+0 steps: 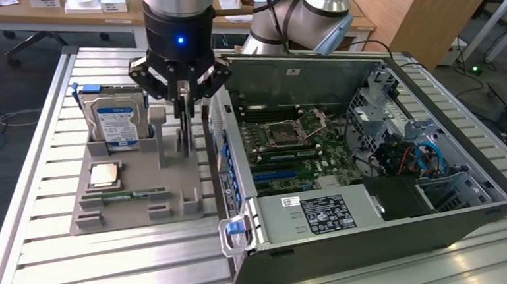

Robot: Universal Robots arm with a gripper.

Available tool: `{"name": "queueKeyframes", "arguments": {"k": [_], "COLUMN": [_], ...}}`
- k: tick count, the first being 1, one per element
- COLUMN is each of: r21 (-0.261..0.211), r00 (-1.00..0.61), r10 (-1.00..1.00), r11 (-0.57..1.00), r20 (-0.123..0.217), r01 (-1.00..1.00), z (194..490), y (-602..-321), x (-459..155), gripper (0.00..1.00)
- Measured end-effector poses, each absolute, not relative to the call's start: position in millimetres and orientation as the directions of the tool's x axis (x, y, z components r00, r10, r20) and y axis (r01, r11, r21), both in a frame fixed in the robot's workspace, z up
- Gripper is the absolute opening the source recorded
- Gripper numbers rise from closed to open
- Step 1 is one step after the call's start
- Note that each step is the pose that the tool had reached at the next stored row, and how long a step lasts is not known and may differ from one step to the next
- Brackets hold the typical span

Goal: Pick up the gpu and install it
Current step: 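Pick up the gpu and move the gpu toward the slot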

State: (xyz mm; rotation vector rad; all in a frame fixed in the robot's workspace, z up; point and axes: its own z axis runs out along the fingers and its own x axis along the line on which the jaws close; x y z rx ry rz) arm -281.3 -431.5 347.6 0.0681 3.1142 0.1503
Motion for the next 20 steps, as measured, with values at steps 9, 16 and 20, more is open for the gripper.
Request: {"name": "queueKeyframes", "arguments": {"k": [9, 16, 20], "r21": [0.098, 0.1, 0.1], "r00": [-0.999, -0.999, -0.999], "r10": [0.045, 0.045, 0.045], "r11": [0.994, 0.994, 0.994], "r20": [-0.021, -0.021, -0.021], "r01": [0.042, 0.042, 0.042], "z": [370.0, 388.1, 397.2], "y": [-431.5, -431.5, -431.5], "x": [-281.3, -281.3, -281.3], "gripper": [0.26, 0.26, 0.26]}}
